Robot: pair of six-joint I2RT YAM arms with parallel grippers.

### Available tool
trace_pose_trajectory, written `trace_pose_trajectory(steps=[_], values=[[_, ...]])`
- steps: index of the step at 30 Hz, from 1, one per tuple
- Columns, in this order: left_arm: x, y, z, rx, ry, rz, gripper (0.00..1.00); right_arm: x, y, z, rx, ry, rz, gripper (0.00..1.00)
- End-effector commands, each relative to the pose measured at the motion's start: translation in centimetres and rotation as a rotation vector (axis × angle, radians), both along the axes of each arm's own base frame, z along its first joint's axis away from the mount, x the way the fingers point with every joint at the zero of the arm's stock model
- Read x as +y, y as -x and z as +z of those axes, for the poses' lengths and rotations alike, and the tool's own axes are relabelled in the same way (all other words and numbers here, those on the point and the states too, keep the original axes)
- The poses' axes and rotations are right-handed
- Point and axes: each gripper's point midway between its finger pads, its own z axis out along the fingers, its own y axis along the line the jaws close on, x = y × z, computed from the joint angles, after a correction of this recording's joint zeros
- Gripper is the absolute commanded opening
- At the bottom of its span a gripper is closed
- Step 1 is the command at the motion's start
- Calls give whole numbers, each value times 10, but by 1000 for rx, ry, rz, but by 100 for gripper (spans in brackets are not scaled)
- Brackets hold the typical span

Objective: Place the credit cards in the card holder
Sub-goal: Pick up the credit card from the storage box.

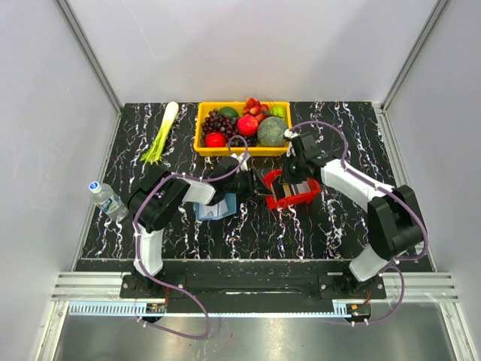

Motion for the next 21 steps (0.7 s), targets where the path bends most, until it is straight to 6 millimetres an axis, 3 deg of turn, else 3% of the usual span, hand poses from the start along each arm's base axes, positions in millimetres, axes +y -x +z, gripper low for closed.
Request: trace_pose_trajectory(steps=[1,7,11,17,21], values=[[-8,-4,15,-71,15,-24,30,38,7,1,31,-66,103,4],[-7,-4,13,-67,13,-24,30,63,16,-6,108,-176,138,9],[-8,-4,14,-68,15,-27,30,66,19,-8,129,-203,137,19],[-7,-4,11,-62,11,-25,30,68,22,-16,156,-206,142,25],[-8,-4,13,-64,14,-28,30,72,20,-5,141,-234,151,30]])
